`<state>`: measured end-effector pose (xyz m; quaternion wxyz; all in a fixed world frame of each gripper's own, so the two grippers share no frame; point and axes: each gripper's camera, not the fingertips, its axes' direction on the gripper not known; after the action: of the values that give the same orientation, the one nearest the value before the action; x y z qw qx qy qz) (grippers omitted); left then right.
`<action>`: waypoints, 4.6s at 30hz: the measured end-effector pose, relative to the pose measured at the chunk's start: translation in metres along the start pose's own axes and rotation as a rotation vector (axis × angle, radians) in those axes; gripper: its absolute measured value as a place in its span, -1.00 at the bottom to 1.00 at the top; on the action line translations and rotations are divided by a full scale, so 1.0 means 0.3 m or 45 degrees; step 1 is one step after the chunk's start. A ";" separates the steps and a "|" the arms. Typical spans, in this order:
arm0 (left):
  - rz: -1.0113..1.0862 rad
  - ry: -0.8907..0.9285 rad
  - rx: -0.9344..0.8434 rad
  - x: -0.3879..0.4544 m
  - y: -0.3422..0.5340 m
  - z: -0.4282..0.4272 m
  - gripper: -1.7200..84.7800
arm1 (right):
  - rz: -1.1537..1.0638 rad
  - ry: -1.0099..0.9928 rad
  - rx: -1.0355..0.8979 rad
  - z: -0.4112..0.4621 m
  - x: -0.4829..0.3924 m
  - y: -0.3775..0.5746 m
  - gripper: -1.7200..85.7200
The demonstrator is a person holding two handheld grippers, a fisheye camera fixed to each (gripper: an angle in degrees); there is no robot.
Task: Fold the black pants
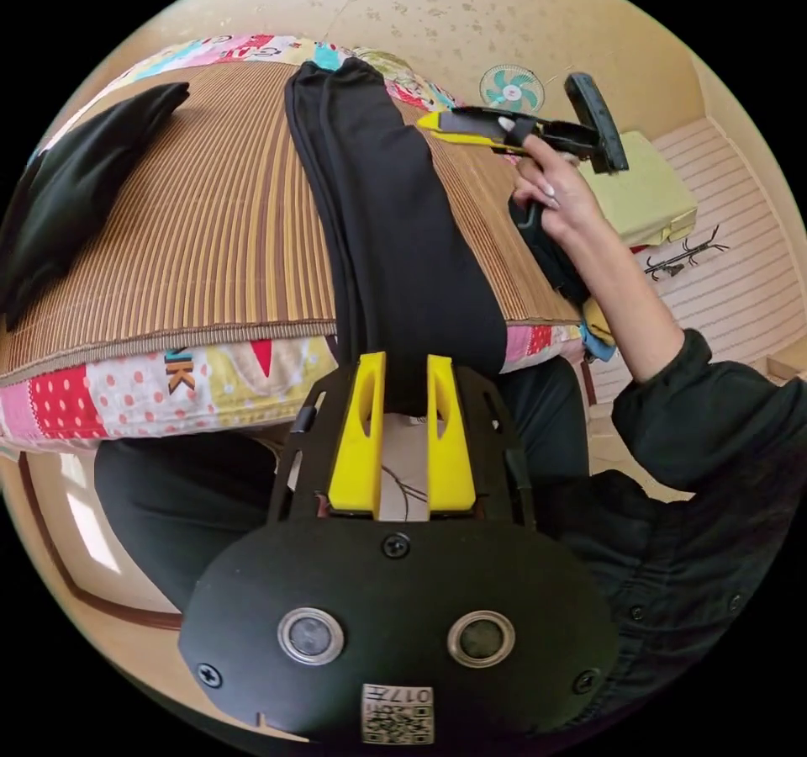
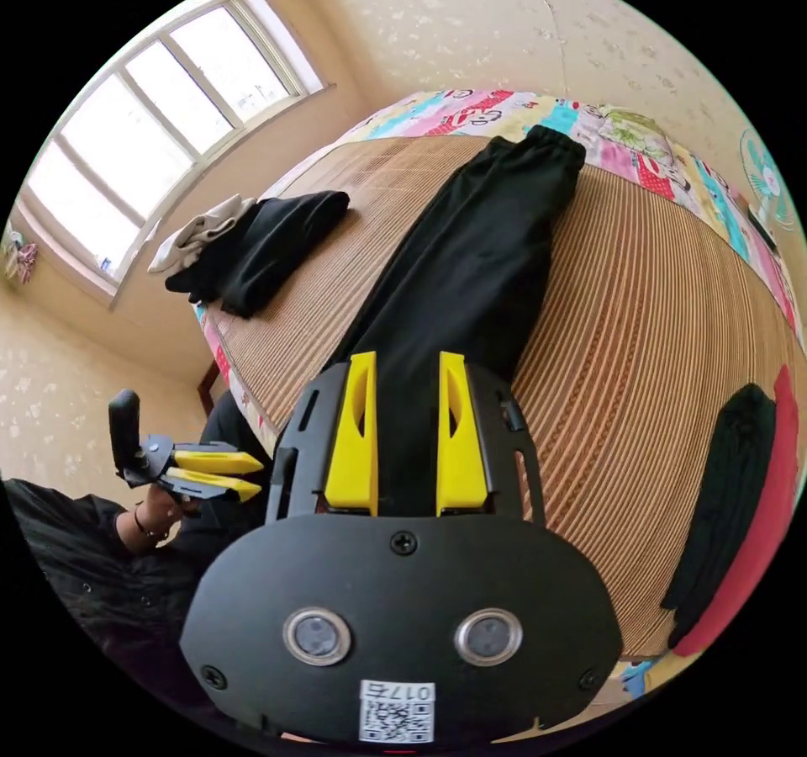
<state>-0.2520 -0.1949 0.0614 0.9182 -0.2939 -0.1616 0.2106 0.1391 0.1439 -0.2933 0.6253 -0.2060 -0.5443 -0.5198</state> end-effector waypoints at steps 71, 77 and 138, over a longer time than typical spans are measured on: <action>0.472 0.633 0.684 0.685 -0.587 -1.162 -0.87 | -0.296 -0.568 0.956 -1.591 0.338 0.261 -0.92; 0.462 0.451 0.687 0.598 -0.758 -1.010 -0.86 | -0.249 -0.205 0.946 -1.438 0.388 0.062 -0.93; -0.630 -0.813 0.365 -0.310 0.270 -0.450 -0.87 | 0.116 -0.392 -0.057 -0.096 0.083 0.283 -0.86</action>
<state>-0.2988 -0.2436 -0.1087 0.8765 -0.0359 -0.4725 0.0846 0.2236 0.1413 -0.2541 0.5527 -0.3214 -0.6122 -0.4653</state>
